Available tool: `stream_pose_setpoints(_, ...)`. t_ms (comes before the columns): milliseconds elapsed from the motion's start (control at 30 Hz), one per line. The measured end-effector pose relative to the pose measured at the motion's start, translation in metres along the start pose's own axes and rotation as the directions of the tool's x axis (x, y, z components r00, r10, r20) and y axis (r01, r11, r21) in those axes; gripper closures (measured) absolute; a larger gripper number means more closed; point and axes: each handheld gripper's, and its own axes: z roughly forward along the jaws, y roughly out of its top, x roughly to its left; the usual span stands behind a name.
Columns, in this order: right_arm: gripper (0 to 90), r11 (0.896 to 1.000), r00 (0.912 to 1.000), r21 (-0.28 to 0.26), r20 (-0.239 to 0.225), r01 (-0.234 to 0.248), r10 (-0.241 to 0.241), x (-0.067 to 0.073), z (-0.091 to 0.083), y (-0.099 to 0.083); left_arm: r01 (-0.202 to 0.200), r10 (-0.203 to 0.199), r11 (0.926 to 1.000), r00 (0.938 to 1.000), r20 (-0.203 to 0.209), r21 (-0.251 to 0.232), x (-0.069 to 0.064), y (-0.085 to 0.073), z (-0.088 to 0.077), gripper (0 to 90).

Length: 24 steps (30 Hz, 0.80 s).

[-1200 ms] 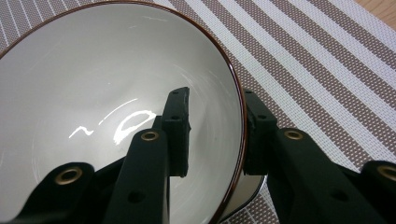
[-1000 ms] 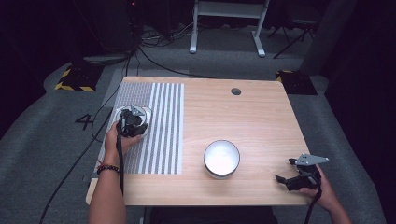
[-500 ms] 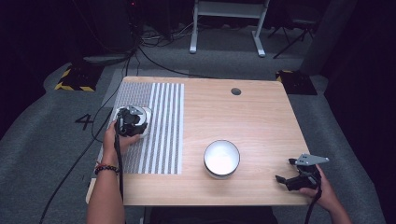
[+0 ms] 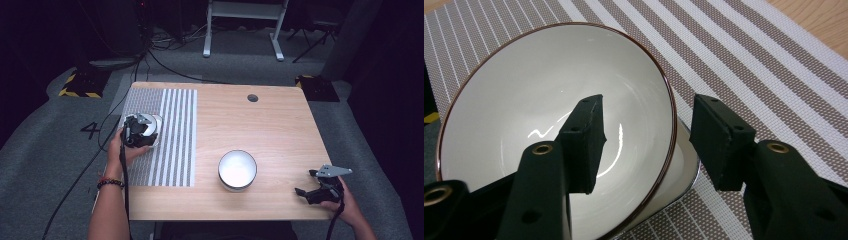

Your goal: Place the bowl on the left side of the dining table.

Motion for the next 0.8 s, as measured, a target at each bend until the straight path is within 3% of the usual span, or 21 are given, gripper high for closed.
stream_pose_setpoints(133, 0.6, 1.0, 1.0, 0.0, 0.0, 0.0, 0.0, 0.0, 0.0, 0.0, -0.004, 0.004, 1.0, 1.0, 0.0, 0.002, -0.002, 0.002, -0.005, 38.4)
stream_pose_setpoints(167, 0.6, 1.0, 1.0, 0.0, 0.0, 0.0, 0.0, 0.0, 0.0, 0.0, 0.007, -0.006, 0.9999, 0.9996, 0.028, -0.014, -0.003, 0.002, -0.006, 34.7)
stream_pose_setpoints(200, 0.6, 1.0, 1.0, 0.0, 0.0, 0.0, 0.0, 0.0, 0.0, 0.0, 0.007, -0.006, 0.9999, 0.9996, 0.028, -0.014, -0.003, 0.002, -0.006, 33.9)
stream_pose_setpoints(233, 0.6, 1.0, 1.0, 0.0, 0.0, 0.0, 0.0, 0.0, 0.0, 0.0, 0.009, -0.006, 0.9989, 0.9977, 0.067, -0.047, -0.002, 0.001, -0.011, 33.7)
stream_pose_setpoints(400, 0.6, 1.0, 1.0, 0.0, 0.0, -0.001, 0.001, 0.0, 0.0, 0.0, 0.052, -0.049, 0.9969, 0.997, 0.061, -0.059, 0.001, -0.001, -0.015, 21.4)
stream_pose_setpoints(600, 0.6, 1.0, 1.0, 0.0, 0.0, 0.0, 0.0, 0.0, 0.0, 0.0, 0.067, -0.064, 0.9943, 0.9971, 0.042, -0.083, 0.0, -0.002, -0.021, 16.8)
stream_pose_setpoints(633, 0.6, 1.0, 1.0, 0.0, 0.0, -0.001, 0.001, 0.0, 0.0, 0.0, 0.052, -0.051, 0.9958, 0.9986, 0.015, -0.076, -0.003, -0.002, -0.023, 16.4)
stream_pose_setpoints(767, 0.6, 1.0, 1.0, 0.0, 0.001, -0.001, 0.001, 0.0, 0.0, 0.0, 0.045, -0.046, 0.9964, 0.999, -0.002, -0.072, -0.006, -0.002, -0.024, 16.0)
stream_pose_setpoints(800, 0.6, 1.0, 1.0, 0.0, 0.001, 0.0, 0.0, 0.0, 0.0, 0.0, 0.021, -0.024, 0.9979, 0.9989, -0.041, -0.061, -0.009, -0.003, -0.025, 16.1)
